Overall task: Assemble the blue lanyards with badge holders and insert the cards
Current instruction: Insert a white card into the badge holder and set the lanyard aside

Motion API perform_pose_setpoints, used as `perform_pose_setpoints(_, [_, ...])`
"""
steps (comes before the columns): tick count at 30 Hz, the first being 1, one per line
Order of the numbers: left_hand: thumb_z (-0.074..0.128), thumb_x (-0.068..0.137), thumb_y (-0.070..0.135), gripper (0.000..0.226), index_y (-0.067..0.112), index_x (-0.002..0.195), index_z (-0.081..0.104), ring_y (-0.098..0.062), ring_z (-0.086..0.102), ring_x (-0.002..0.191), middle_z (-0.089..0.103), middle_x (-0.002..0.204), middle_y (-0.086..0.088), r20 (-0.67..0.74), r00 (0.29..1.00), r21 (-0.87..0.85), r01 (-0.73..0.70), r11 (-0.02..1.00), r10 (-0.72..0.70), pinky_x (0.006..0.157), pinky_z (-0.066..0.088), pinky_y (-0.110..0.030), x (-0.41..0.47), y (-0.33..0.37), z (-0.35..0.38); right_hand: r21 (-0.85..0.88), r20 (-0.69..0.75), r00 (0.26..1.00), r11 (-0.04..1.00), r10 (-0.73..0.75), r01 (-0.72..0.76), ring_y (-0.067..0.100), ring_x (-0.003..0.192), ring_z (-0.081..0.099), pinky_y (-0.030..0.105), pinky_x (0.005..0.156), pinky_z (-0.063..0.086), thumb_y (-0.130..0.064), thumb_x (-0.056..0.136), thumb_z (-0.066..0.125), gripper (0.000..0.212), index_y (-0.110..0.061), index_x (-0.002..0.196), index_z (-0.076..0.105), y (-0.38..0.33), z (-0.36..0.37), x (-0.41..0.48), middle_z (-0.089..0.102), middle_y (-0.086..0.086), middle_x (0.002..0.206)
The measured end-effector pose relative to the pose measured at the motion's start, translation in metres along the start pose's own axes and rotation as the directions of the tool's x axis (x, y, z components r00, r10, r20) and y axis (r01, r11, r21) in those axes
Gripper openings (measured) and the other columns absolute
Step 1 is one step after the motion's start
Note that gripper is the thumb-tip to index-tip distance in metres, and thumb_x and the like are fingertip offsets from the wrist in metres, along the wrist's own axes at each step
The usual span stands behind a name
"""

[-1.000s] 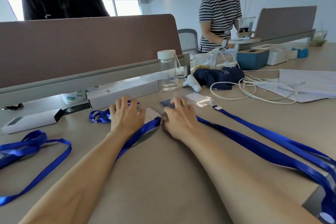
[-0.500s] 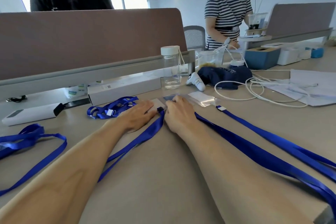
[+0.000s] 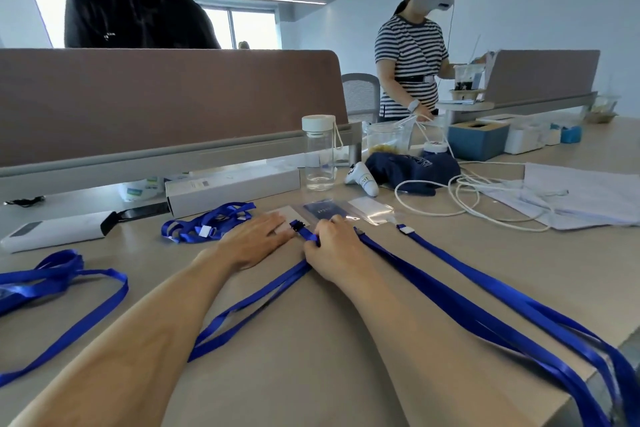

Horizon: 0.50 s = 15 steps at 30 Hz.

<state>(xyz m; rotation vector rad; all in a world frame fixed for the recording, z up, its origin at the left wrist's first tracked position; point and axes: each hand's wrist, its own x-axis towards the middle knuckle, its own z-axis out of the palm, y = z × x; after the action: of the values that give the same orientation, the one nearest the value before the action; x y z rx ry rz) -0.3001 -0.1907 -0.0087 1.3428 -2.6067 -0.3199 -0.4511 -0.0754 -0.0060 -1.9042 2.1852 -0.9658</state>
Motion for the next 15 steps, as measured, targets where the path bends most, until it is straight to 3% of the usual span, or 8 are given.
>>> perform_pose_setpoints(3, [0.022,0.085,0.077,0.078,0.029,0.145,0.036,-0.019,0.03,0.141,0.028,0.156,0.001,0.02,0.999,0.021,0.024,0.999,-0.025,0.115,0.027,-0.044,0.004,-0.005,0.001,0.221,-0.024,0.995,0.971,0.095,-0.087,0.025,0.081,0.056,0.039,0.065,0.043,-0.021,0.089,0.051,0.025,0.001,0.08,0.059,0.001,-0.006,-0.008,0.063,0.014,0.083])
perform_pose_setpoints(6, [0.027,0.093,0.065,0.071,0.025,0.151,0.025,-0.02,0.019,0.146,0.017,0.16,0.001,0.004,0.999,0.046,0.034,0.998,-0.034,0.118,0.02,-0.042,0.003,-0.001,0.005,0.405,0.0,0.987,0.902,0.161,-0.147,0.014,0.07,0.057,0.029,0.064,0.046,-0.019,0.089,0.05,0.023,-0.002,0.081,0.063,0.001,-0.019,-0.028,0.067,0.008,0.08])
perform_pose_setpoints(9, [0.027,0.095,0.061,0.069,0.023,0.152,0.021,-0.021,0.017,0.147,0.015,0.16,-0.001,0.023,0.998,0.061,0.054,0.997,-0.055,0.119,0.018,-0.042,0.003,0.001,0.005,0.507,0.069,0.982,0.841,0.178,-0.188,0.003,0.073,0.059,0.019,0.063,0.043,-0.017,0.091,0.048,0.024,-0.013,0.079,0.069,-0.003,-0.037,-0.055,0.069,-0.006,0.078])
perform_pose_setpoints(15, [0.016,0.097,0.059,0.068,0.019,0.152,0.019,-0.022,0.012,0.148,0.013,0.161,-0.004,0.032,0.994,0.055,0.106,0.993,-0.108,0.12,0.014,-0.043,-0.005,0.003,0.0,0.627,0.176,0.954,0.719,0.243,-0.299,0.002,0.094,0.065,0.024,0.085,0.046,-0.021,0.095,0.043,0.028,-0.032,0.086,0.068,-0.009,-0.072,-0.114,0.074,-0.013,0.085])
